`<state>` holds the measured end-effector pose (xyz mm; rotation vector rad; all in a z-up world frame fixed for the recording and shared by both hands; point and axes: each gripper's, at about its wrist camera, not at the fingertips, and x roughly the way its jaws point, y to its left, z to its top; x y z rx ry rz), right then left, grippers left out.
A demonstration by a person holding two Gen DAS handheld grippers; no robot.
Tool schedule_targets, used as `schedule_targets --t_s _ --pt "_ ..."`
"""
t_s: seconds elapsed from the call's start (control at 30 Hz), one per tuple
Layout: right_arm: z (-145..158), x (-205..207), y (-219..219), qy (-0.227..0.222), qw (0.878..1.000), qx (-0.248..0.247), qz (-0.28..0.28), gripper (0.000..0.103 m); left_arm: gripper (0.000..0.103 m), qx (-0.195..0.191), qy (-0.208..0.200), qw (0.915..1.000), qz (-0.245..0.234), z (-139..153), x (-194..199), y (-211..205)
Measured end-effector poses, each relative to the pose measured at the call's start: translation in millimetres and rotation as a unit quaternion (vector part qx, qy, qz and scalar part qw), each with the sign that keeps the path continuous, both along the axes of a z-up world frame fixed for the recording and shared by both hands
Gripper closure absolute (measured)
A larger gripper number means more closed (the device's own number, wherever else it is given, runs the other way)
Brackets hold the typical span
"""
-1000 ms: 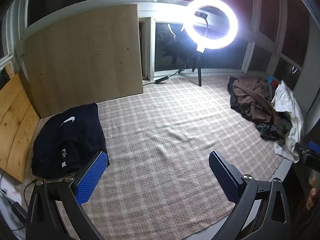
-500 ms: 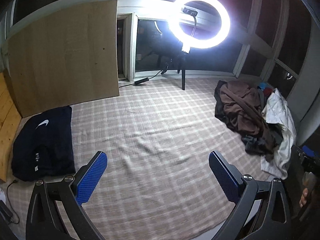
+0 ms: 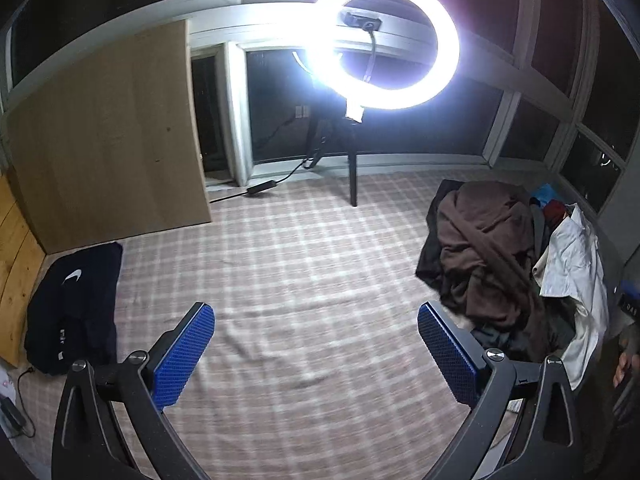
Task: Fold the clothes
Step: 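Reach the right gripper into the pile and grasp the white shirt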
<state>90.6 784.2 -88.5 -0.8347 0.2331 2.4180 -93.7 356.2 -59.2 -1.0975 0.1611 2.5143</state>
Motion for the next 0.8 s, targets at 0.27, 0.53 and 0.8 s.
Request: schedule_targets --t_s 0.27,0.53,0.8 --pt "12.6 -42.6 44.6 0.002 0.999 0.019 0.051 0.007 0.001 -0.032 0.003 0.9995 -0.005 -0.5 2.4 42.6" --pt "1.5 -66.4 63.4 -0.036 0.996 -0.013 0.075 0.014 0.001 -0.033 0.011 0.9993 -0.013 3.3 -2.3 57.7" --pt "-58.2 -25.3 63.3 -0.131 0.991 -0.023 0.022 0.013 0.001 -0.024 -0.013 0.9995 -0.017 -13.9 -16.8 62.4"
